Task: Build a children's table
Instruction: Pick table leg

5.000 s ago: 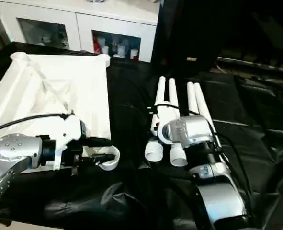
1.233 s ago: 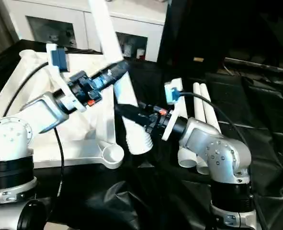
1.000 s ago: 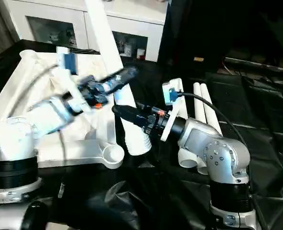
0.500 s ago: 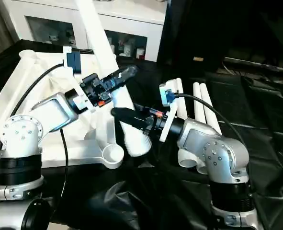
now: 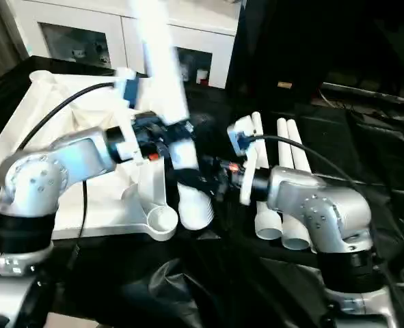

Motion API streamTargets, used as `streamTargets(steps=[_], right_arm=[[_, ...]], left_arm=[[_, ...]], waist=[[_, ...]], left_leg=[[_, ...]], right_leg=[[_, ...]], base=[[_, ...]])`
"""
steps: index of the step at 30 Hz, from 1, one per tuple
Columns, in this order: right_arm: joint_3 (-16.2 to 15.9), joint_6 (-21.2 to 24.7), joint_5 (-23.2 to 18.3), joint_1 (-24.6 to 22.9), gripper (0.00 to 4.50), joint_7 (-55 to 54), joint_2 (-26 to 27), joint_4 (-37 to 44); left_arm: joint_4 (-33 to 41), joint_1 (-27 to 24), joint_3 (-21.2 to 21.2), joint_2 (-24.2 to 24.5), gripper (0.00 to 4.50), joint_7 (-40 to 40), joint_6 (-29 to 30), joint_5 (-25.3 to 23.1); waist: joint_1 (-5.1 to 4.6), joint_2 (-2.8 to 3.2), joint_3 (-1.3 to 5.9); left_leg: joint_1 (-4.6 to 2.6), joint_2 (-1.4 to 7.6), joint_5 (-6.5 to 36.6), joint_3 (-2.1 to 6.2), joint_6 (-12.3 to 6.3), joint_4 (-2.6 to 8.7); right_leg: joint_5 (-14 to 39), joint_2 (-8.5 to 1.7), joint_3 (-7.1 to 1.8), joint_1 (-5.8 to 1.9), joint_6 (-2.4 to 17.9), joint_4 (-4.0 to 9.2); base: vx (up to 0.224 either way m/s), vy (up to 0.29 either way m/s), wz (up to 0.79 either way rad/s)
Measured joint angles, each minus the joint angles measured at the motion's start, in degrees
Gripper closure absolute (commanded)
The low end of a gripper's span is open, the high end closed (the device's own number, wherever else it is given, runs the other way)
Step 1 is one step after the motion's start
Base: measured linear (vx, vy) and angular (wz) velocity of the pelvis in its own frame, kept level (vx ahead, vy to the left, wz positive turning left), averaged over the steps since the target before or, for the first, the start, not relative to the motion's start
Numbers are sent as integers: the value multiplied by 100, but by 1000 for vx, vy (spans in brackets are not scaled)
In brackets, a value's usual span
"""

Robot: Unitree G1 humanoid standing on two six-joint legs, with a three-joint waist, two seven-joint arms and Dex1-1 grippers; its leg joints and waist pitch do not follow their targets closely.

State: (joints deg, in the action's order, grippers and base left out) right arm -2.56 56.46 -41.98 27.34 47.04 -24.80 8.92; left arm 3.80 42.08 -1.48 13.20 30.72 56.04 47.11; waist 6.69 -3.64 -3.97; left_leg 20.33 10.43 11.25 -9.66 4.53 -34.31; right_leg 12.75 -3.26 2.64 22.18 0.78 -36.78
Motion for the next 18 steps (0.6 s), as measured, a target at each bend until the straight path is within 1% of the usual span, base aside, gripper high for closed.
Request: streamTargets(steps=[5,11,12,14,15,17,18], right_arm=[[-210,-39,117,202,141,246,-227,-11],[-493,-98,317,205,141,411,-319,-11],[-523,-98,337,202,175,421,-326,-11],[-569,-100,364,201,175,447,-349,-11],[-571,-106,389,201,182,447,-360,-12],[-579,-128,409,200,212,457,-373,-12],[-590,-159,415,194,219,465,-374,-15]], left_arm=[[-131,203,-121,99,265,163,2,-117],[-238,292,-247,202,265,414,2,-185],[-239,292,-270,208,265,426,2,-188],[-240,292,-293,216,265,476,7,-190],[-242,292,-293,217,265,511,13,-189],[-245,293,-290,216,265,535,16,-188],[-255,294,-285,215,265,550,23,-185]], waist=[[0,-3,1],[12,-5,2],[13,-5,1],[14,-5,1],[15,-4,1],[17,-5,2],[20,-4,2]], left_leg=[[-1,0,-2,0,-2,-1],[4,0,-3,0,-4,-7],[5,0,-3,0,-4,-7],[5,0,-3,0,-4,-8],[4,0,-3,0,-5,-8],[4,0,-3,0,-5,-11],[4,1,-3,0,-5,-12]], right_leg=[[0,0,1,0,0,-4],[0,0,1,0,0,-3],[0,0,1,0,1,-3],[-1,0,1,0,1,-4],[-1,0,1,0,1,-4],[-1,0,1,0,2,-7],[-1,0,1,0,2,-9]], base=[[0,0,0],[0,0,0],[0,0,0],[0,0,0],[0,0,0],[0,0,0],[0,0,0]])
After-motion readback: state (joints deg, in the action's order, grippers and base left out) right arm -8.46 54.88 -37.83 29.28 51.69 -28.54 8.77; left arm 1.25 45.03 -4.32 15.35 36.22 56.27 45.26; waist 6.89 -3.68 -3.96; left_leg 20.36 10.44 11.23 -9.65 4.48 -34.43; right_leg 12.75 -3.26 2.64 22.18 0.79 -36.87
